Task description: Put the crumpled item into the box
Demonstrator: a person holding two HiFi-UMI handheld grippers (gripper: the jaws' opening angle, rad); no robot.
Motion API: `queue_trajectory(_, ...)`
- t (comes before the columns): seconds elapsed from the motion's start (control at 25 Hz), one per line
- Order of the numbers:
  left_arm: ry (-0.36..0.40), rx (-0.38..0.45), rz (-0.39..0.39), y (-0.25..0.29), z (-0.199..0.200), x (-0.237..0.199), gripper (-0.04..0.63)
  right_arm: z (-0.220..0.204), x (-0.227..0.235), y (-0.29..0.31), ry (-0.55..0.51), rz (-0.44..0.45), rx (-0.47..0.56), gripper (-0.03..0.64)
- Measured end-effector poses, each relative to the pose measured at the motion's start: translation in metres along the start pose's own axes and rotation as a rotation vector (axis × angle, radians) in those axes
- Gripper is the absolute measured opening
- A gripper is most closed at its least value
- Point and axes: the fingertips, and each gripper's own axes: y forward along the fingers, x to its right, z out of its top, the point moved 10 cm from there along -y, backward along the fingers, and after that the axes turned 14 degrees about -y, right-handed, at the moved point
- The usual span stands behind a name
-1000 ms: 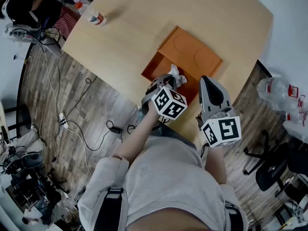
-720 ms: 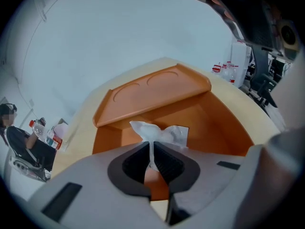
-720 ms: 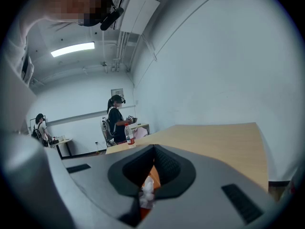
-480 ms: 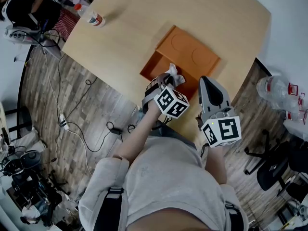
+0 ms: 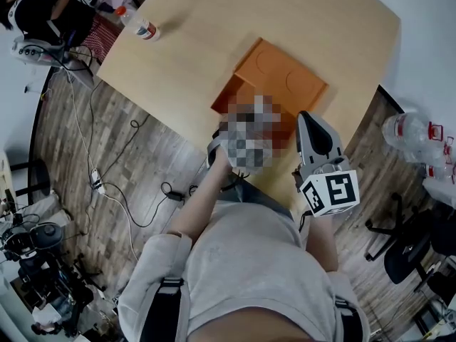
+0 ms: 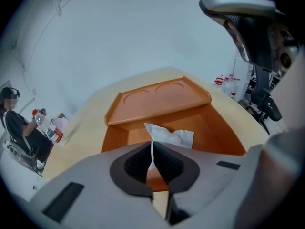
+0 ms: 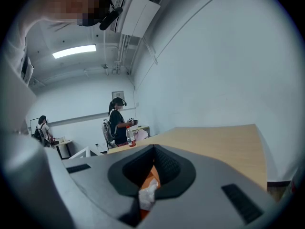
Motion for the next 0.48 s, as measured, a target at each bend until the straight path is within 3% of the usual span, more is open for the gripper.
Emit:
queue_trajectory(0.04, -0.012, 0.015, -0.005, -0.003, 0.001, -0.002, 0.020, 0.001, -0.002, 0.000, -0.003, 0.000, 0.003, 0.009)
queue_trajectory(0.28, -0.053, 0.074, -0.133, -0.018, 0.000, -0.010, 0.014, 0.006, -0.016, 0.000, -0.009, -0.019, 0.011, 0.009)
queue_trajectory(0.48, -0.081, 0.216, -0.286, -0.044, 0.000, -0.020, 0.014, 0.010, -0.034, -0.001, -0.004, -0.056, 0.008, 0.011)
